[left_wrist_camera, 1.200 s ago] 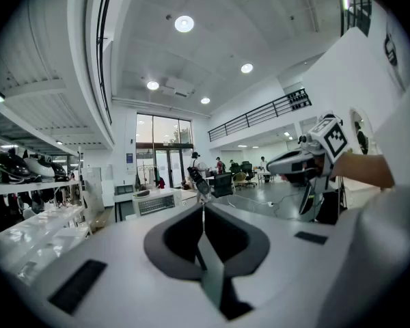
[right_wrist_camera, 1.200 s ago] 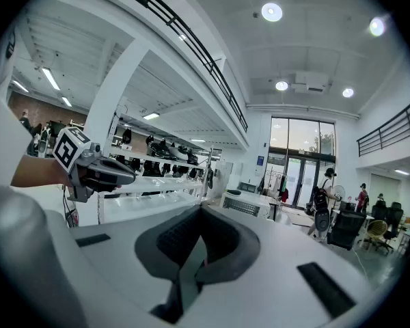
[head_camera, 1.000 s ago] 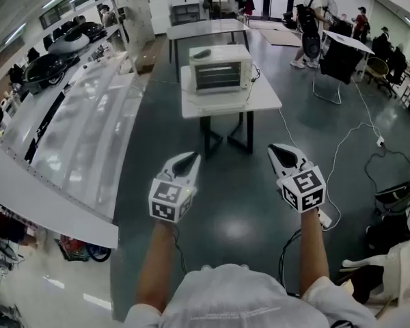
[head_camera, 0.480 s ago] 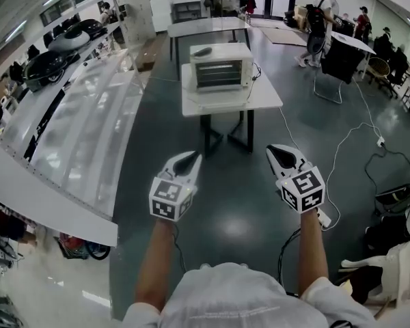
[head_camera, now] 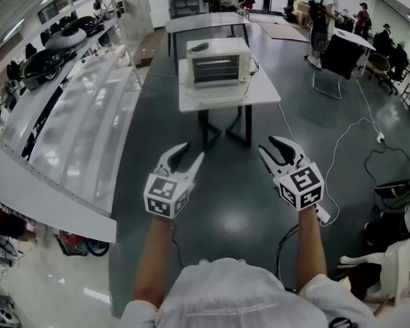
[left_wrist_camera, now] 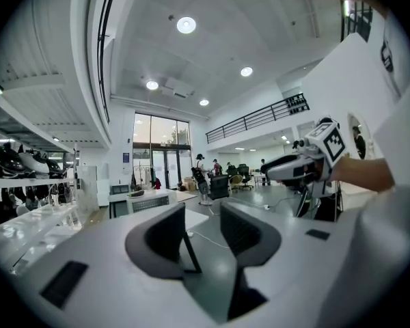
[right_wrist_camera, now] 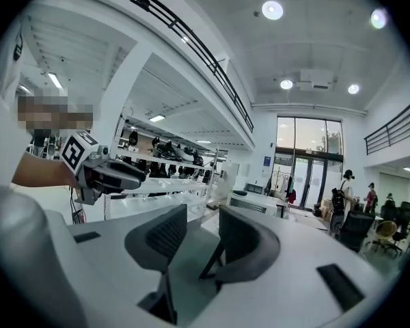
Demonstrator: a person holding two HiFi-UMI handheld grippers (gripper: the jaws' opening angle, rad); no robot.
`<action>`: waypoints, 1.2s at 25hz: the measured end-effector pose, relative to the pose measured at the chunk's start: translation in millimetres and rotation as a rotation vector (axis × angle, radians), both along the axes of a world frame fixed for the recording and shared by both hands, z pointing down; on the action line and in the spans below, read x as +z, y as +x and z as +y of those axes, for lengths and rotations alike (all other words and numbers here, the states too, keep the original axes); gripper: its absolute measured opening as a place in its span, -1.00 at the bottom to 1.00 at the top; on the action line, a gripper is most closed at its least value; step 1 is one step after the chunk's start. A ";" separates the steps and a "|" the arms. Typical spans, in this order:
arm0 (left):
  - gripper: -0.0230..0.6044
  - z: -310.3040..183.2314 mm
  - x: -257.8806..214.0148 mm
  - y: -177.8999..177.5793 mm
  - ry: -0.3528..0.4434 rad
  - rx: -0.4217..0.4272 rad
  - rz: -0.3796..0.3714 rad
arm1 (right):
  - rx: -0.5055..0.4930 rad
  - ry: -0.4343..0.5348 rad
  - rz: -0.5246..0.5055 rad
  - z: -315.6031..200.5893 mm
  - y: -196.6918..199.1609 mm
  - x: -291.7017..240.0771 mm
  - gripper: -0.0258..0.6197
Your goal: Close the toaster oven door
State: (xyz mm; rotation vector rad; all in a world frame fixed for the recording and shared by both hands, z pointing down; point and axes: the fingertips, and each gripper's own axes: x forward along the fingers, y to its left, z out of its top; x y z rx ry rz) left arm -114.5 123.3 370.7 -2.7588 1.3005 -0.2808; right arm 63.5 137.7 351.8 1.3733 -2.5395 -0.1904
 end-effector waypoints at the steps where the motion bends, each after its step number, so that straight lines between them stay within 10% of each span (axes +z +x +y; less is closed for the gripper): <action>1: -0.44 0.1 0.5 2.1 0.003 0.004 -0.004 | -0.002 0.005 0.000 -0.1 0.8 0.3 -0.48; 30: -0.44 -33.8 39.7 104.4 -0.067 -0.011 -0.014 | -0.025 -0.012 -0.041 -41.3 109.1 33.5 -0.48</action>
